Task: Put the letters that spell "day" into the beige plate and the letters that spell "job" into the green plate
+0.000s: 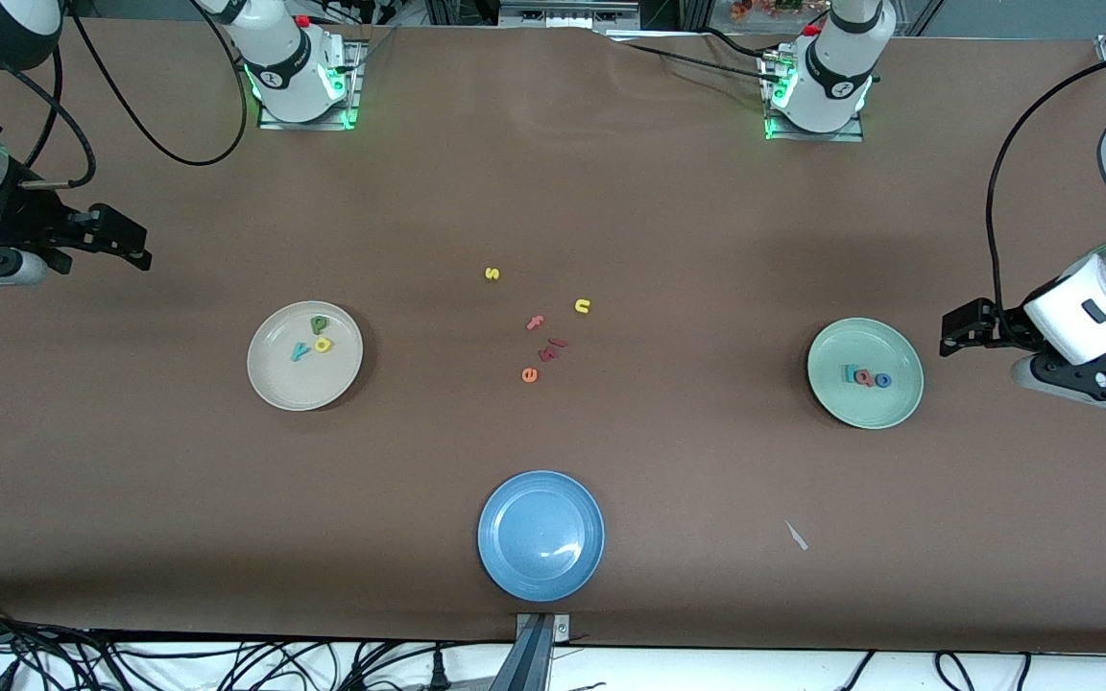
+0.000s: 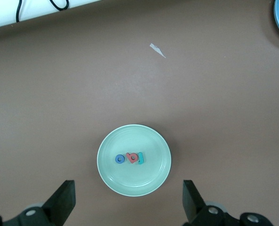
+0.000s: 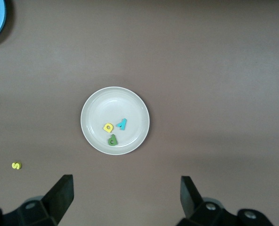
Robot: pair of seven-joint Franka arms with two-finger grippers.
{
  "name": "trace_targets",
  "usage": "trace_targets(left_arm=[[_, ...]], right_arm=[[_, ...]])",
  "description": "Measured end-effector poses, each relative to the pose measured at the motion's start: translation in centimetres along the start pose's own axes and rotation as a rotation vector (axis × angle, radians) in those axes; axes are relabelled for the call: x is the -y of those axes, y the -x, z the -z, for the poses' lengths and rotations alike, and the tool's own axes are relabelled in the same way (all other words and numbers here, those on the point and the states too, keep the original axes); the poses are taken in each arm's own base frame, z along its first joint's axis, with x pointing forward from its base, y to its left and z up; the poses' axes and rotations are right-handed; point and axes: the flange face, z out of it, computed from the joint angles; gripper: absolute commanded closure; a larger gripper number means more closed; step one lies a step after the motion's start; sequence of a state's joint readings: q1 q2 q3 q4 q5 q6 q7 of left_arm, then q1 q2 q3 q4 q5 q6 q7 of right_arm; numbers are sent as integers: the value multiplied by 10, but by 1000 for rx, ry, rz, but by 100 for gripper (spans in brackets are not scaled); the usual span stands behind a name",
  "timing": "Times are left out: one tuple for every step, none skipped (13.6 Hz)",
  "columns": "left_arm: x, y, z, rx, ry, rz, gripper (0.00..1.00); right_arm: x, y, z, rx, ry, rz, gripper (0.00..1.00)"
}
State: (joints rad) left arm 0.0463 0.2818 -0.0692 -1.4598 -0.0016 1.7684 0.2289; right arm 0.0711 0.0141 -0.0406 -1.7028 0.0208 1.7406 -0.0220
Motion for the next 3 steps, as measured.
trace_targets(left_arm=[[0,0,1,-2,-1,0,0],[0,0,2,-3,-1,0,0],[0,0,2,-3,-1,0,0]], right_arm=[[0,0,0,0,0,0,0],[0,0,0,0,0,0,0],[0,0,0,0,0,0,0]])
